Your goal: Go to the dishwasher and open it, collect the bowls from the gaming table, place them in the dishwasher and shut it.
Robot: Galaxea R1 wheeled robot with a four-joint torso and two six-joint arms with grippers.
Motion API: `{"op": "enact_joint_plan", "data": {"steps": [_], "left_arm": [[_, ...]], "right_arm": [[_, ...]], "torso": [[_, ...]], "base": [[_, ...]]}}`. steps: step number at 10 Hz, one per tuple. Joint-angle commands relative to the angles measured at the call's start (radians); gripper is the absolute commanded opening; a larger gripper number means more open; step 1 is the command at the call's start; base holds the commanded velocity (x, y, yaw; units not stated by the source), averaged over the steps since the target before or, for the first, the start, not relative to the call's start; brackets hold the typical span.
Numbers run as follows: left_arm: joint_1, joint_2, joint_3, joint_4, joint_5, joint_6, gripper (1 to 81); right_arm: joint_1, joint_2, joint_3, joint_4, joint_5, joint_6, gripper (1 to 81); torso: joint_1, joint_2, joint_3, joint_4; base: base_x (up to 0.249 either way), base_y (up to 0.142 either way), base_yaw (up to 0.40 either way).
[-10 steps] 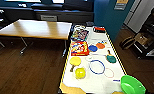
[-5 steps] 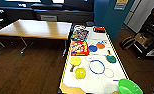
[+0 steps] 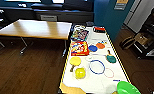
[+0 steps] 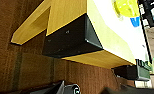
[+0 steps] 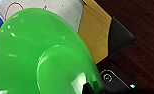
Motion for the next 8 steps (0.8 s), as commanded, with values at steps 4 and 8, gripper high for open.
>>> {"op": "enact_joint_plan", "data": {"steps": [4, 8], "left_arm": [[-0.079, -0.160, 0.107, 0.007, 0.090, 0.016, 81.1], [-0.151, -0.226, 0.233, 0.009, 0.089, 0.001, 81.1]], "right_arm": [[0.068, -0.024, -0.026, 0.000, -0.065, -0.004, 1.0], [-0.007, 0.028, -0.052, -0.019, -0.053, -0.016, 1.0]], "torso": [[0.000, 0.000, 0.000, 0.000], [0.000, 0.000, 0.000, 0.000]], "base": [[0.000, 0.000, 0.000], [0.000, 0.000, 0.000]]}}
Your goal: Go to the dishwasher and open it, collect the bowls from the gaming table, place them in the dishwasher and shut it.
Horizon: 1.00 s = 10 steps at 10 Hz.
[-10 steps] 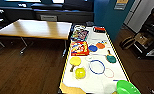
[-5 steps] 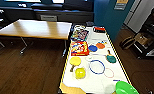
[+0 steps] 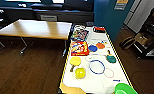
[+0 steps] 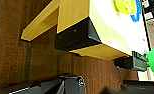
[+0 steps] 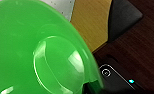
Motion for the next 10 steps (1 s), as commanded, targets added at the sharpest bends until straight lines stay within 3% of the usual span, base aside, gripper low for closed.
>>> {"op": "enact_joint_plan", "data": {"steps": [1, 6, 10], "left_arm": [[-0.173, -0.046, 0.113, -0.021, 0.047, -0.009, 81.1], [-0.328, 0.124, 0.122, -0.168, 0.130, -0.009, 81.1], [-0.405, 0.245, 0.067, -0.234, 0.176, -0.010, 81.1]], "right_arm": [[0.045, -0.042, 0.015, -0.004, -0.058, -0.013, 1.0], [0.087, -0.242, 0.202, -0.001, -0.055, -0.010, 1.0], [0.059, -0.368, 0.291, -0.003, -0.060, -0.013, 1.0]], "torso": [[0.000, 0.000, 0.000, 0.000], [0.000, 0.000, 0.000, 0.000], [0.000, 0.000, 0.000, 0.000]], "base": [[0.000, 0.000, 0.000], [0.000, 0.000, 0.000], [0.000, 0.000, 0.000]]}}
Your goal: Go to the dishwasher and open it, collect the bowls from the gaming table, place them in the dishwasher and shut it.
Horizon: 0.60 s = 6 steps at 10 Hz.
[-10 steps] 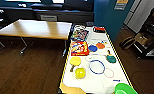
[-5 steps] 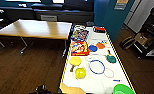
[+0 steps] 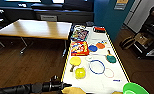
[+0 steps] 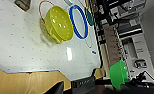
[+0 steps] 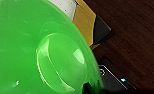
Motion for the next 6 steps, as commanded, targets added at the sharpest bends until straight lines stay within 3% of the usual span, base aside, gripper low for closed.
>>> {"op": "enact_joint_plan", "data": {"steps": [1, 3, 5, 6], "left_arm": [[-0.134, 0.068, -0.015, -0.059, 0.086, -0.005, 81.1], [-0.171, 0.178, -0.089, -0.059, 0.076, -0.008, 81.1], [-0.226, 0.270, -0.224, -0.054, 0.088, -0.063, 81.1], [-0.256, 0.299, -0.290, -0.059, 0.131, -0.075, 81.1]], "right_arm": [[0.024, -0.137, 0.077, 0.001, -0.063, -0.007, 1.0], [-0.063, -0.126, 0.113, -0.036, 0.017, -0.033, 1.0], [-0.114, -0.086, 0.122, -0.061, 0.046, -0.039, 1.0], [-0.132, -0.049, 0.124, -0.074, 0.055, -0.039, 1.0]], "torso": [[0.000, 0.000, 0.000, 0.000], [0.000, 0.000, 0.000, 0.000], [0.000, 0.000, 0.000, 0.000], [0.000, 0.000, 0.000, 0.000]], "base": [[0.000, 0.000, 0.000], [0.000, 0.000, 0.000], [0.000, 0.000, 0.000], [0.000, 0.000, 0.000]]}}
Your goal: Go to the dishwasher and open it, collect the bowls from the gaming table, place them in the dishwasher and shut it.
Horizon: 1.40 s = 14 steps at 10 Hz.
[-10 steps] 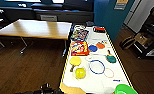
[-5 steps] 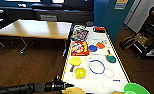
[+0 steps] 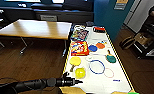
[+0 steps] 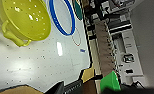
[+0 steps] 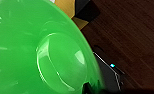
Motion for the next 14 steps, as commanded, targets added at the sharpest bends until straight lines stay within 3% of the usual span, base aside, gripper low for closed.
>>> {"op": "enact_joint_plan", "data": {"steps": [1, 4, 5, 10, 14], "left_arm": [[-0.230, 0.086, -0.191, -0.024, 0.127, -0.065, 81.1], [-0.281, 0.102, -0.332, -0.035, 0.176, -0.070, 81.1], [-0.287, 0.097, -0.336, -0.043, 0.203, -0.070, 81.1], [-0.287, 0.100, -0.334, -0.038, 0.206, -0.070, 81.1], [-0.287, 0.102, -0.343, -0.034, 0.207, -0.070, 81.1]], "right_arm": [[0.005, 0.035, 0.014, -0.056, -0.026, -0.012, 1.0], [0.003, 0.126, -0.026, -0.071, -0.028, -0.012, 1.0], [0.006, 0.126, -0.024, -0.076, -0.028, -0.010, 1.0], [0.000, 0.100, -0.017, -0.076, -0.028, -0.013, 1.0], [0.000, 0.105, -0.018, -0.078, -0.028, -0.015, 1.0]], "torso": [[0.000, 0.000, 0.000, 0.000], [0.000, 0.000, 0.000, 0.000], [0.000, 0.000, 0.000, 0.000], [0.000, 0.000, -0.001, 0.000], [0.000, 0.001, 0.080, 0.000]], "base": [[0.000, 0.000, 0.000], [0.000, 0.000, 0.000], [0.000, 0.000, 0.000], [0.000, 0.000, 0.000], [0.000, 0.000, 0.000]]}}
